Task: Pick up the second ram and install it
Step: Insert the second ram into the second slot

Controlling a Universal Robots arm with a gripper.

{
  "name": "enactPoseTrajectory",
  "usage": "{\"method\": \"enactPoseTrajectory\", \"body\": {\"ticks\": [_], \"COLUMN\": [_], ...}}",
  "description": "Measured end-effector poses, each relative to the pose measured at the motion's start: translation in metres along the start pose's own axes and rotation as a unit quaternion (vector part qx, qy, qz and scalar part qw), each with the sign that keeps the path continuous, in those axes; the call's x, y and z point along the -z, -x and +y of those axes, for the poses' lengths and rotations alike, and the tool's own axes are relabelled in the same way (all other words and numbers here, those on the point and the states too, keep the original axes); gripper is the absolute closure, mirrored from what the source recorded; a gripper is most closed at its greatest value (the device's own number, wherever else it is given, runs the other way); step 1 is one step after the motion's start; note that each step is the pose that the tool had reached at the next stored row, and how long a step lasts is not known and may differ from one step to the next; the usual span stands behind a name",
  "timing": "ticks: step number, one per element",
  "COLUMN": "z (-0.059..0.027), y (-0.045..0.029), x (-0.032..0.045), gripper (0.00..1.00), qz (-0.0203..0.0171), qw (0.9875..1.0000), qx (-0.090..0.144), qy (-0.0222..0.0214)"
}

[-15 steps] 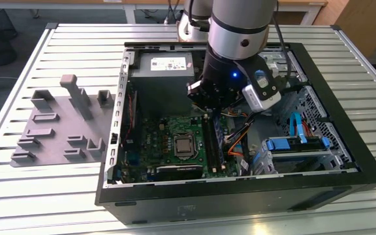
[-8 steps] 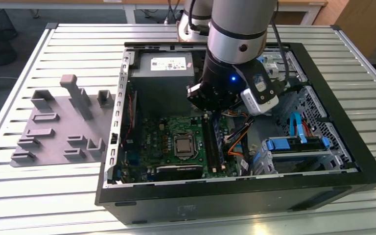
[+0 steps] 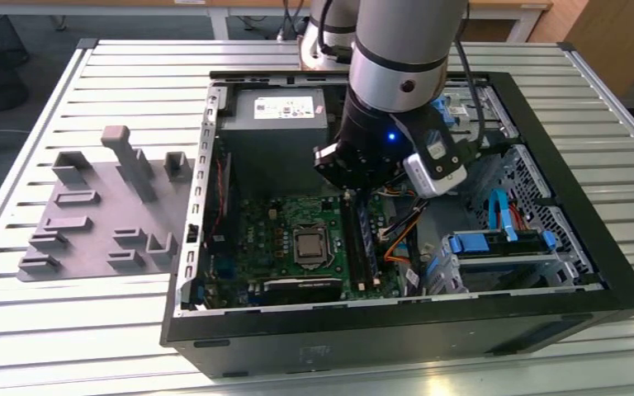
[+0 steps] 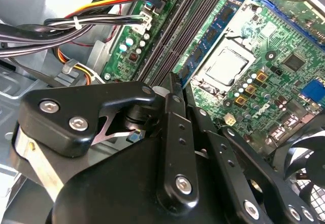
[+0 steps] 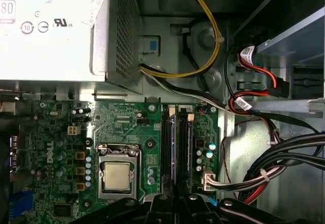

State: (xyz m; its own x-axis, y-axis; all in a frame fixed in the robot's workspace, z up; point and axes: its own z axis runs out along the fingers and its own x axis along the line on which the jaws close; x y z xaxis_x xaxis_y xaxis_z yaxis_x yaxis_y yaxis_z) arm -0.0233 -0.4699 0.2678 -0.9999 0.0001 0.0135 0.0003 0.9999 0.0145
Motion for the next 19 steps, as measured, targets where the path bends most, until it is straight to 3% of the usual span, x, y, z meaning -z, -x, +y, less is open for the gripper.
{"method": "enactPoseTrajectory", "body": {"ticks": [5,19], "z": [-0.0001,-0.0032], "y": [0.0001,-0.0012], "x": [-0.0047,-0.0294], "gripper": [0.86,0.86], "qz": [-0.0001,-0.0004], "qw": [1.0,1.0], "qx": [-0.001,-0.008], "qy": [-0.0001,0.0001]}}
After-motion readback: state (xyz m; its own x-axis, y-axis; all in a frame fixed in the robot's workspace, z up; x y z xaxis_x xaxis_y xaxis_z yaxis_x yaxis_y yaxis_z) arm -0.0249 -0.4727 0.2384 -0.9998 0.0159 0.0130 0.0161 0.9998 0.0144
